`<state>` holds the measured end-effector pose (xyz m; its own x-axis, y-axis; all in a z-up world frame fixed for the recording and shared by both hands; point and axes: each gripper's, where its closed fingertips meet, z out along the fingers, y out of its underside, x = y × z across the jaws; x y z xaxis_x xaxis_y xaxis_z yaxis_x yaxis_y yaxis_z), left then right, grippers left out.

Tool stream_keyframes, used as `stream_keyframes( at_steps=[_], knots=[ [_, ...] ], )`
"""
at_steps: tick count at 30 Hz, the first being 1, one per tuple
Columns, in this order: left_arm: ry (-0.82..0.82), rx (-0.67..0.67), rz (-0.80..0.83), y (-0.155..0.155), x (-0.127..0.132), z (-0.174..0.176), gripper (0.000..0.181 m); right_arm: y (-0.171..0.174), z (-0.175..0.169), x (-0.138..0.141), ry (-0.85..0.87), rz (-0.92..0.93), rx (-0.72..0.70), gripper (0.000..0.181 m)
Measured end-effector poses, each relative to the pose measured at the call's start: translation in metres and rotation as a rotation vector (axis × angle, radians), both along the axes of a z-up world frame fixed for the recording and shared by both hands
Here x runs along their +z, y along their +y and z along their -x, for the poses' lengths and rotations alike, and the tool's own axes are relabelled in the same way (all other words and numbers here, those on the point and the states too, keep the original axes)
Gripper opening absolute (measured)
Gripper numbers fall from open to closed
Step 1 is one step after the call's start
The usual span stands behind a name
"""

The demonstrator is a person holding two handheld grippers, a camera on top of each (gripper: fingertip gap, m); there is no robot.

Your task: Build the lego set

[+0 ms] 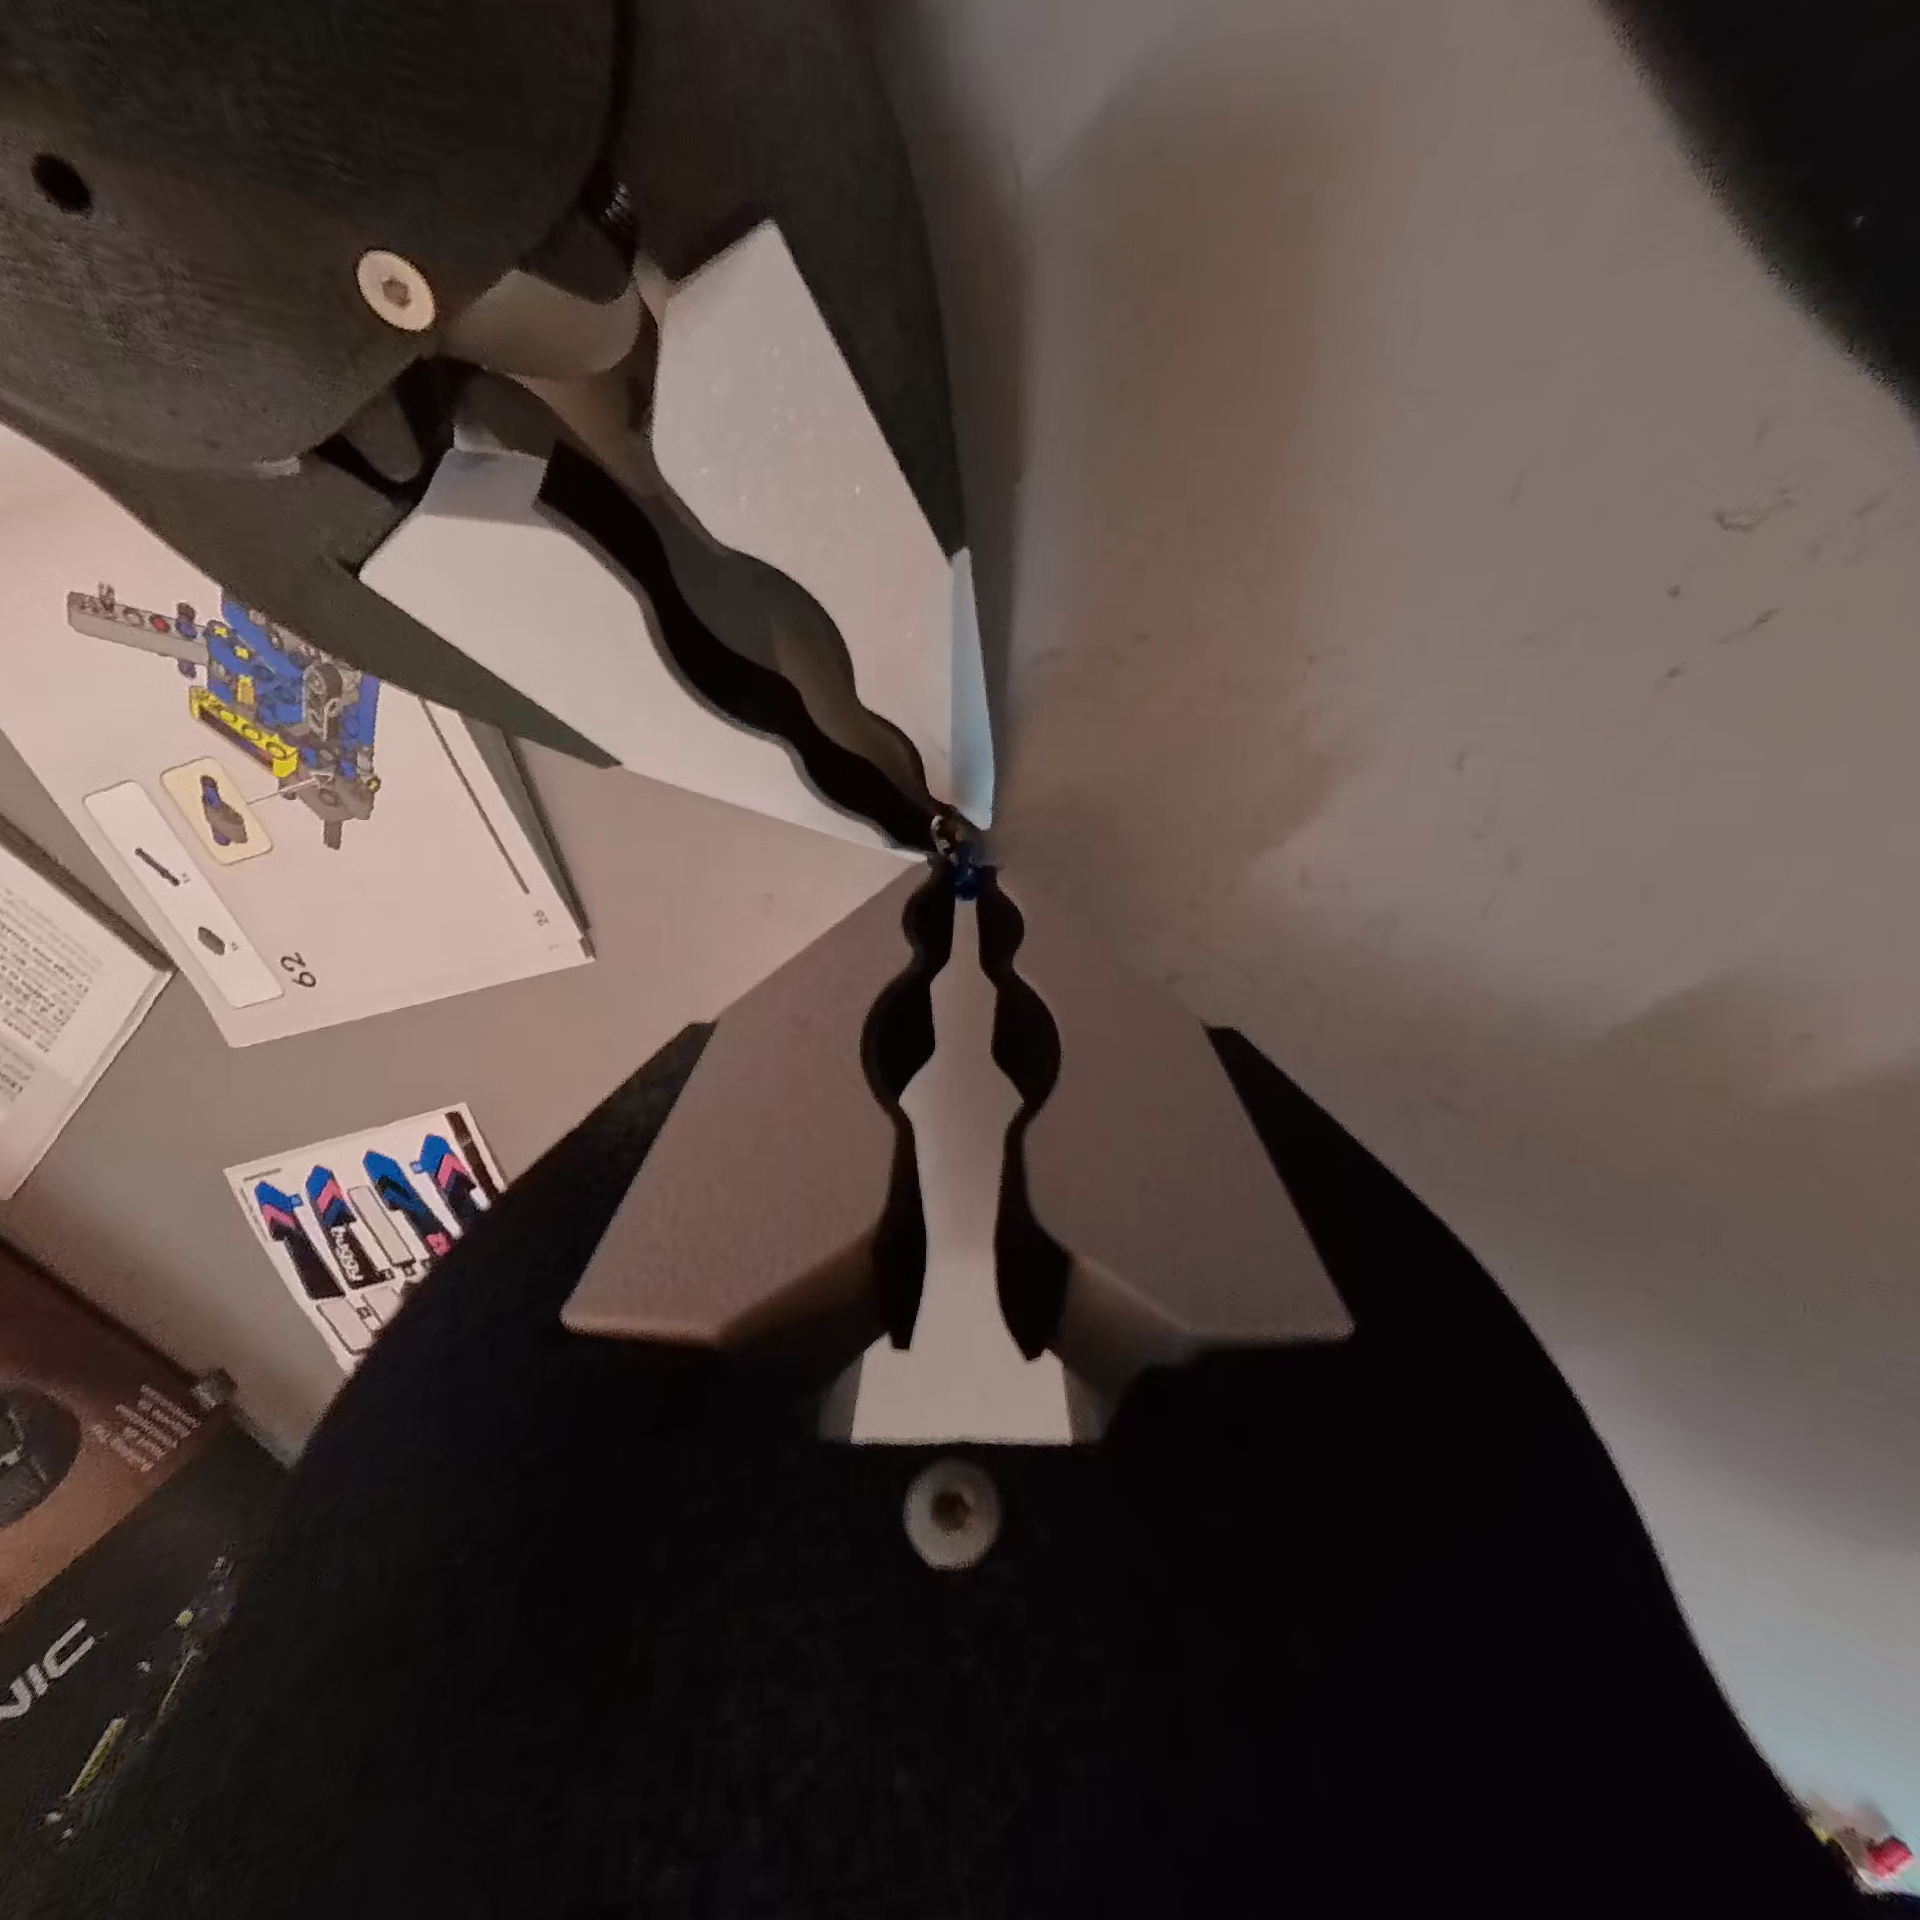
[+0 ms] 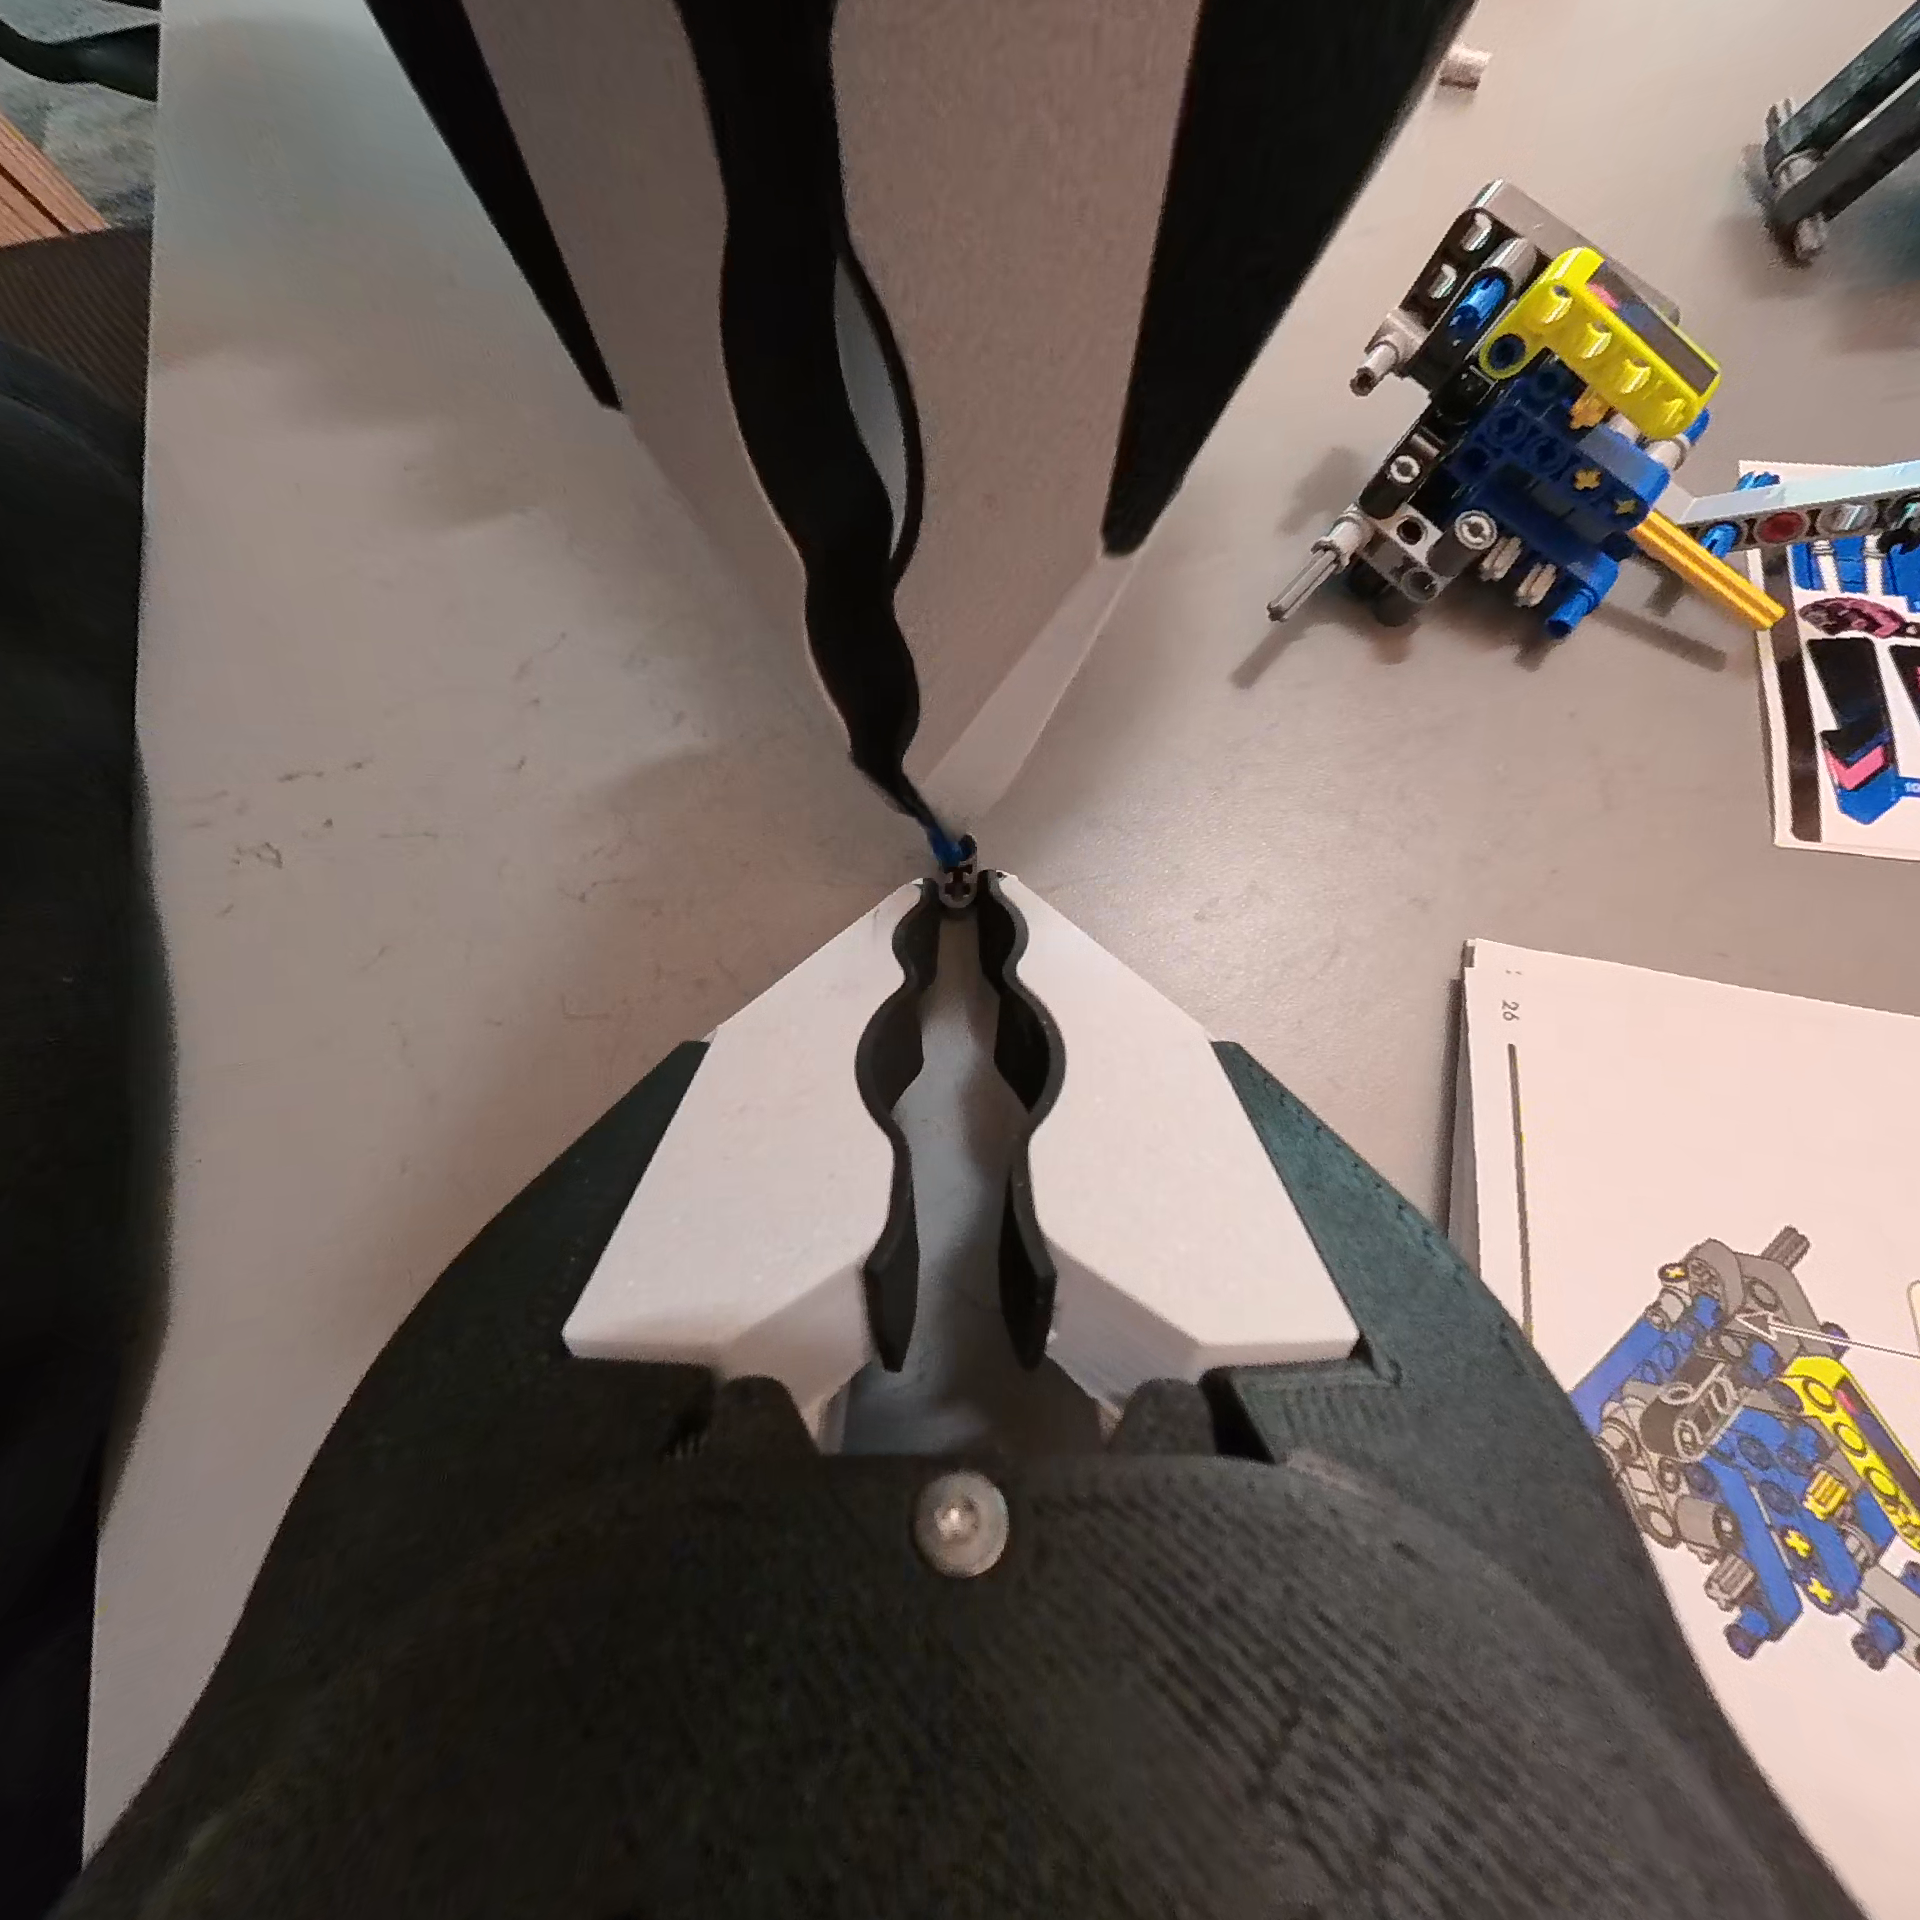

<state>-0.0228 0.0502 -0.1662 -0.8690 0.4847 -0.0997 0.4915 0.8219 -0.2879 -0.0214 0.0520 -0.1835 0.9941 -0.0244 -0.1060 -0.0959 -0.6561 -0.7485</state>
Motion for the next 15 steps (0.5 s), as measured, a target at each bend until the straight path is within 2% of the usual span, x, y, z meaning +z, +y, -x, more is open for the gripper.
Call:
stream_keyframes(
  at_steps=[11,15],
  knots=[
    [-0.033,-0.018,-0.052,0.0014,-0.0013,-0.0015,0.001,0.0,-0.0002,-0.0002,-0.004,0.0,0.0,0.007],
    [-0.002,0.035,-0.076,0.001,-0.0016,-0.0019,0.002,0.0,-0.0002,-0.0002,-0.006,0.001,0.0,0.007]
  ],
)
